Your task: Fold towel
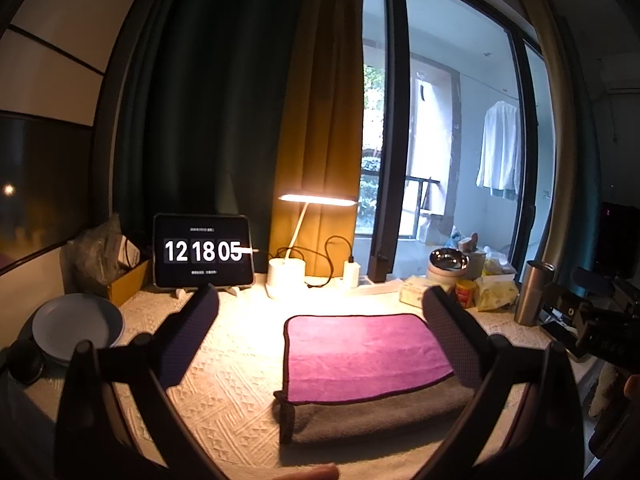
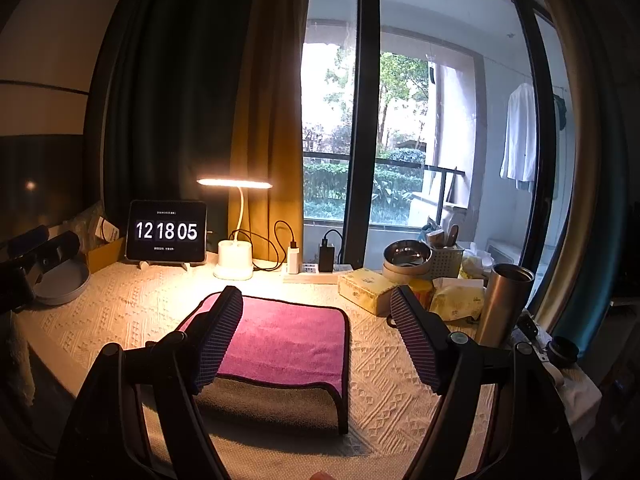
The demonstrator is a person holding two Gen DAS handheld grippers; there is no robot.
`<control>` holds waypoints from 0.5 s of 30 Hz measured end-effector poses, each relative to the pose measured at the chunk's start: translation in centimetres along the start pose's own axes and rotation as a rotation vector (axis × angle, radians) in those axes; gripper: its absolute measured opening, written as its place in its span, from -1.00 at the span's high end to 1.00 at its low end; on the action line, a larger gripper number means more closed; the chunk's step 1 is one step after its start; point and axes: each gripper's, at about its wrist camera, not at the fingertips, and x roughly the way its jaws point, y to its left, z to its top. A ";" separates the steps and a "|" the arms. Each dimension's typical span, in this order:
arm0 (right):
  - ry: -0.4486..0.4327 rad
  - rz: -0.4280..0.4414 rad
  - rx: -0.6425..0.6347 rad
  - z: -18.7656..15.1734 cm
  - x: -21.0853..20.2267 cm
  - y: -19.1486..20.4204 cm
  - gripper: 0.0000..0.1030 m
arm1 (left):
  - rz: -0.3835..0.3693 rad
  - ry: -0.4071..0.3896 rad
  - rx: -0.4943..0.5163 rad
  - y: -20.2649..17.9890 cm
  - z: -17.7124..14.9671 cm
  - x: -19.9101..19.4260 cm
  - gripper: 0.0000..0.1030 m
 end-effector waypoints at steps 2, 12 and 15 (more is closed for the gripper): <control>0.002 0.000 -0.001 0.0 0.0 0.0 -0.54 | 0.000 0.000 -0.001 0.0 0.1 0.1 -0.99; 0.005 0.000 0.000 0.1 0.0 0.0 -0.55 | 0.001 0.000 -0.002 0.2 0.1 0.1 -0.99; 0.005 0.000 -0.001 0.1 0.0 -0.1 -0.54 | -0.001 0.002 -0.003 0.2 0.1 0.1 -0.99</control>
